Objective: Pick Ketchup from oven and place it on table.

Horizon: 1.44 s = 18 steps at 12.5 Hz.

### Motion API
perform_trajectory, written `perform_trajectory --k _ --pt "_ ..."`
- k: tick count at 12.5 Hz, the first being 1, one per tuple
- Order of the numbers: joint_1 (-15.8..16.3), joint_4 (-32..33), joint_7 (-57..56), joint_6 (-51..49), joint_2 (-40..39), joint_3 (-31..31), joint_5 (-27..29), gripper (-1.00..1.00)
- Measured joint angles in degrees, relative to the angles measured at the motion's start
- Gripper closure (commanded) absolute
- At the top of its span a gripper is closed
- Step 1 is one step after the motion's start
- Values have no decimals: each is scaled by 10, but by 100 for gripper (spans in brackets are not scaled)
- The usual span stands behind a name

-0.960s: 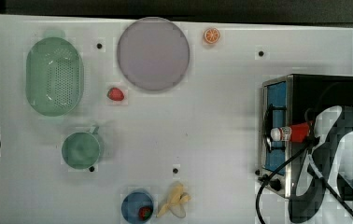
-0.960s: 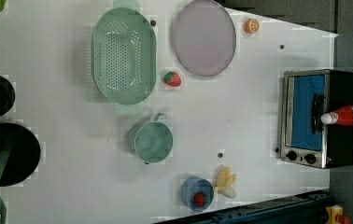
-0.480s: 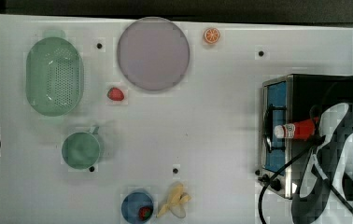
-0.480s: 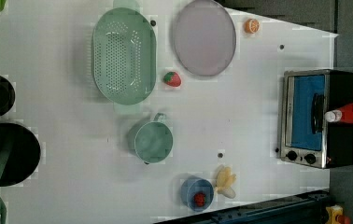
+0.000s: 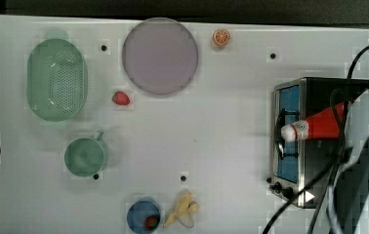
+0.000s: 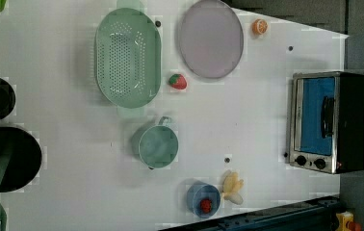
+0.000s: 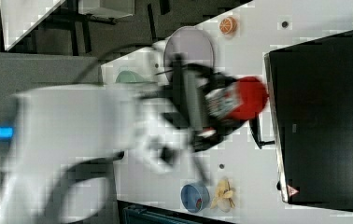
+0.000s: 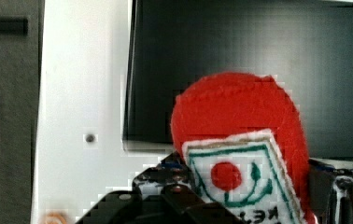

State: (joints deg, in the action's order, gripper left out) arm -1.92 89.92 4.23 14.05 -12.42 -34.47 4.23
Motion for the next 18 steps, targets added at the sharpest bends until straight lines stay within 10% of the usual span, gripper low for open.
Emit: perform_trajectory --k 9,18 --pt "81 -36 0 -110 82 196 -38 -27" --pt "145 272 0 77 21 273 -42 -27"
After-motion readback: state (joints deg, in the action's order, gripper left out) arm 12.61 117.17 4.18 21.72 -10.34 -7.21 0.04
